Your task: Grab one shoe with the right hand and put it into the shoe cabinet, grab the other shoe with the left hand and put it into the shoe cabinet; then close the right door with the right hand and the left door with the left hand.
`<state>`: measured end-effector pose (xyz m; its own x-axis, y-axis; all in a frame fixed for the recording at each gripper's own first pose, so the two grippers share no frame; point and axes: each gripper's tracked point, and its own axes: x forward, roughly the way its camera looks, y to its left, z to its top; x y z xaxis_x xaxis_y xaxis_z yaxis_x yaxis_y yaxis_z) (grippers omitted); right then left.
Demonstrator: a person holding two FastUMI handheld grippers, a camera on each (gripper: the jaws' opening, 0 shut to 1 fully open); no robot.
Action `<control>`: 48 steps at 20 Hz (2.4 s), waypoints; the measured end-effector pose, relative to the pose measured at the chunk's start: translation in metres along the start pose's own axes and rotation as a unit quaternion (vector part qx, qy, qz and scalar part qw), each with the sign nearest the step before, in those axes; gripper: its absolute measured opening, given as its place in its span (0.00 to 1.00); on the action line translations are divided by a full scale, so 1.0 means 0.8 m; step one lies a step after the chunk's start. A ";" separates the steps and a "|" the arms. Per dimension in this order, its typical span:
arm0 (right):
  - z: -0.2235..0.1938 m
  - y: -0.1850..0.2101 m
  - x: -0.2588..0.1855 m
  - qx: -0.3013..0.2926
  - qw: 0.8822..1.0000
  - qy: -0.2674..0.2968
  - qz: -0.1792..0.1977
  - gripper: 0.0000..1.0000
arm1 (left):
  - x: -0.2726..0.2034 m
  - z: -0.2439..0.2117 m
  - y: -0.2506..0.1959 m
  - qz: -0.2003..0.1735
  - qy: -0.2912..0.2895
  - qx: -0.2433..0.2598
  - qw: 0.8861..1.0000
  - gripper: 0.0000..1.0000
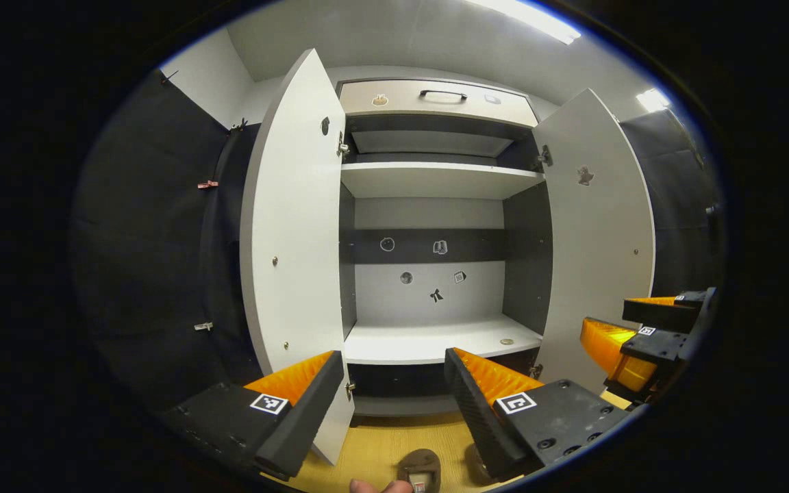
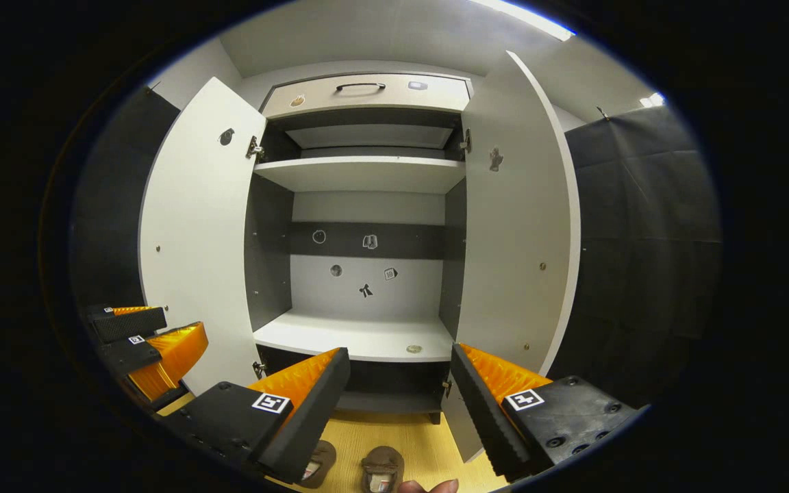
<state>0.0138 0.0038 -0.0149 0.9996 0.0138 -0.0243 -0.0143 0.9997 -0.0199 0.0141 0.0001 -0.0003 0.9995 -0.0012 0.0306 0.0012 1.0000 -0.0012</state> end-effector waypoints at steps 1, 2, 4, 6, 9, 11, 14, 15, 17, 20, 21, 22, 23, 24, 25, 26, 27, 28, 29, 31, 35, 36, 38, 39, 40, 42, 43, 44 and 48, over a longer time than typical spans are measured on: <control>-0.007 0.002 0.000 -0.002 1.000 0.005 0.001 0.98 | 0.001 -0.001 0.002 0.001 0.000 -0.002 1.000 0.95; -0.015 0.005 0.000 -0.003 1.000 0.010 0.003 0.98 | 0.000 -0.002 0.004 0.002 0.001 -0.004 1.000 0.95; -0.041 0.013 -0.001 -0.001 0.999 0.031 0.012 0.98 | -0.002 -0.006 0.011 0.007 0.004 -0.005 1.000 0.95; -0.077 0.021 -0.003 0.002 0.998 0.058 0.020 0.98 | -0.003 -0.008 0.020 0.014 0.005 -0.003 1.000 0.95; -0.142 0.037 -0.008 -0.001 0.994 0.104 0.036 0.98 | -0.004 -0.012 0.029 0.023 0.005 0.000 1.000 0.95; -0.186 0.048 -0.014 0.009 0.989 0.137 0.048 0.99 | -0.006 -0.017 0.034 0.029 0.006 0.005 1.000 0.95; -0.259 0.060 -0.024 0.032 0.978 0.197 0.055 0.99 | -0.009 -0.026 0.038 0.035 0.012 0.006 0.999 0.95; -0.280 0.062 -0.027 0.042 0.974 0.215 0.055 0.99 | -0.009 -0.032 0.039 0.037 0.016 0.005 0.999 0.95; -0.325 0.062 -0.031 0.053 0.966 0.249 0.053 0.99 | -0.010 -0.043 0.041 0.040 0.025 0.005 0.999 0.95; -0.384 0.064 -0.034 0.055 0.954 0.290 0.051 0.99 | -0.011 -0.057 0.042 0.045 0.036 0.004 0.998 0.95; -0.402 0.064 -0.034 0.057 0.950 0.303 0.051 0.99 | -0.011 -0.062 0.041 0.046 0.039 0.004 0.998 0.95; -0.420 0.063 -0.033 0.060 0.946 0.316 0.050 0.99 | -0.011 -0.067 0.042 0.047 0.043 0.006 0.998 0.95; -0.436 0.063 -0.032 0.064 0.941 0.328 0.049 0.99 | -0.011 -0.072 0.043 0.049 0.046 0.008 0.998 0.95; -0.453 0.066 -0.035 0.067 0.937 0.341 0.048 0.99 | -0.010 -0.076 0.044 0.050 0.050 0.010 0.997 0.95; -0.466 0.068 -0.034 0.068 0.933 0.350 0.048 0.99 | -0.011 -0.082 0.045 0.052 0.054 0.011 0.997 0.95; -0.479 0.069 -0.031 0.067 0.931 0.356 0.049 0.99 | -0.011 -0.086 0.047 0.053 0.058 0.013 0.997 0.95; -0.490 0.070 -0.027 0.064 0.929 0.360 0.049 0.99 | -0.011 -0.092 0.047 0.054 0.062 0.014 0.997 0.95; -0.502 0.070 -0.023 0.062 0.928 0.364 0.050 0.99 | -0.011 -0.096 0.048 0.054 0.065 0.015 0.996 0.95; -0.511 0.072 -0.019 0.062 0.926 0.368 0.050 0.99 | -0.011 -0.102 0.050 0.054 0.068 0.016 0.996 0.95; -0.530 0.071 -0.003 0.059 0.925 0.373 0.048 0.98 | -0.009 -0.112 0.053 0.052 0.076 0.020 0.996 0.95; -0.555 0.077 0.030 0.059 0.925 0.373 0.041 0.90 | -0.002 -0.134 0.061 0.050 0.093 0.021 0.994 0.95; -0.560 0.079 0.039 0.058 0.926 0.371 0.036 0.89 | 0.000 -0.138 0.062 0.050 0.096 0.020 0.994 0.95; -0.575 0.080 0.052 0.058 0.926 0.372 0.026 0.82 | 0.004 -0.143 0.064 0.048 0.098 0.020 0.994 0.94; -0.584 0.078 0.055 0.054 0.923 0.380 0.019 0.78 | 0.006 -0.144 0.065 0.046 0.098 0.022 0.994 0.95; -0.583 0.072 0.059 0.050 0.926 0.373 0.008 0.61 | 0.008 -0.146 0.066 0.045 0.098 0.024 0.994 0.95; -0.582 0.064 0.067 0.047 0.931 0.362 -0.010 0.46 | 0.011 -0.149 0.067 0.044 0.100 0.027 0.994 0.94; -0.581 0.068 0.068 0.057 0.931 0.361 -0.005 0.29 | 0.012 -0.150 0.068 0.043 0.102 0.027 0.994 0.95; -0.581 0.066 0.066 0.056 0.930 0.362 -0.004 0.24 | 0.013 -0.152 0.068 0.043 0.103 0.025 0.993 0.94; -0.573 0.066 0.068 0.052 0.936 0.347 0.005 0.09 | 0.014 -0.157 0.071 0.044 0.107 0.022 0.993 0.94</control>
<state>0.0563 0.0476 -0.4753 0.7421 0.0433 -0.6689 0.0145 0.9967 0.0805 0.0295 0.0564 -0.1255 0.9792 0.0914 -0.1811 -0.0837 0.9953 0.0497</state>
